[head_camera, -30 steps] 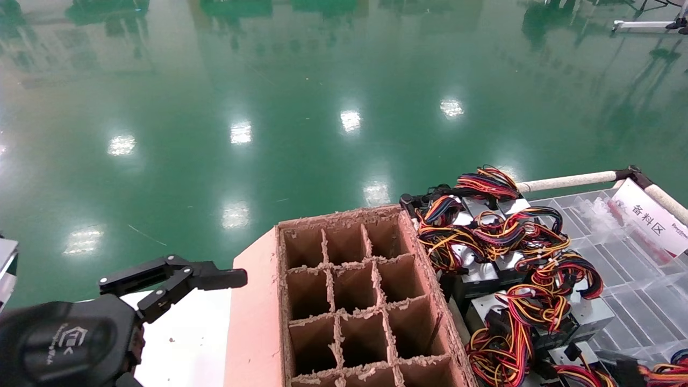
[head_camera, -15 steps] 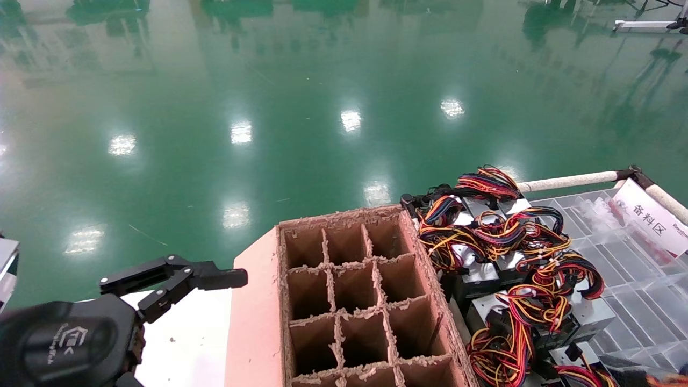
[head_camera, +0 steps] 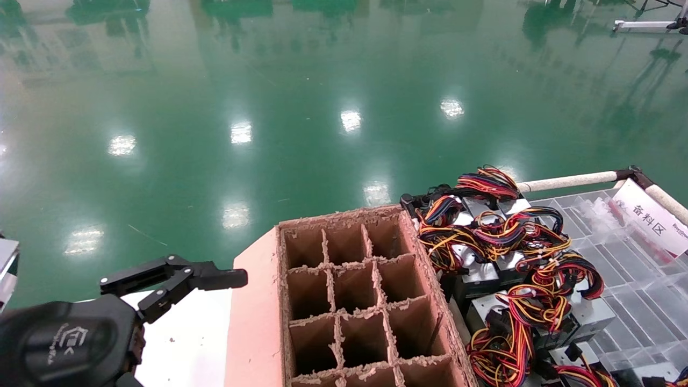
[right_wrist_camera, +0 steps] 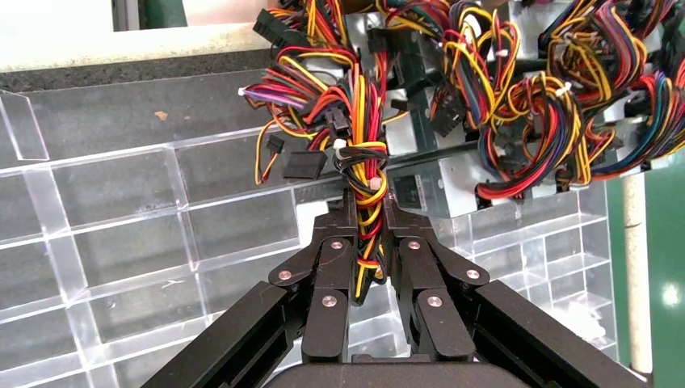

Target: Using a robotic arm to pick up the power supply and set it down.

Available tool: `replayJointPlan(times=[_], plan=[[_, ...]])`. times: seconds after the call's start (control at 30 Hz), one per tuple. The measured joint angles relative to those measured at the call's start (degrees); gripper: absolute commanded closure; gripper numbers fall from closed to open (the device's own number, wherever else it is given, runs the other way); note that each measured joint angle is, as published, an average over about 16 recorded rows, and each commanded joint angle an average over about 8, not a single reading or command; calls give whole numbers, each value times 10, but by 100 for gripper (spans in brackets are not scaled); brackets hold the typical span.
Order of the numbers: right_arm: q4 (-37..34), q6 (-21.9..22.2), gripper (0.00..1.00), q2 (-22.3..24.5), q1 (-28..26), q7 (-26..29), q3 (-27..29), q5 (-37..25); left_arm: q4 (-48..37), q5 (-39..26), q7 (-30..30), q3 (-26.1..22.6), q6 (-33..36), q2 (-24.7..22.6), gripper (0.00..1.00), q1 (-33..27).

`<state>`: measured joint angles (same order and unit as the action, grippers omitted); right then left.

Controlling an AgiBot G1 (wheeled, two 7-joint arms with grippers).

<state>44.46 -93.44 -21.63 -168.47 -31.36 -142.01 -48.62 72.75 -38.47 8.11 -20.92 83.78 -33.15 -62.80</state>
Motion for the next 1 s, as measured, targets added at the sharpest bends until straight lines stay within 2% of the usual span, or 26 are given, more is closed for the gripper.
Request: replayJointPlan(times=[0.13, 0.17, 0.6, 1.0], plan=[[-10, 11, 7, -4, 15, -11, -6, 17, 0, 0, 0, 0, 0, 0, 0, 0], [-11, 14, 0, -5, 18, -13, -7, 21, 0, 0, 0, 0, 0, 0, 0, 0], [-13, 31, 0, -1, 41, -11, -2, 48, 0, 0, 0, 0, 0, 0, 0, 0], [-8, 53, 0, 50, 93, 6, 44, 173, 0, 0, 0, 0, 0, 0, 0, 0]])
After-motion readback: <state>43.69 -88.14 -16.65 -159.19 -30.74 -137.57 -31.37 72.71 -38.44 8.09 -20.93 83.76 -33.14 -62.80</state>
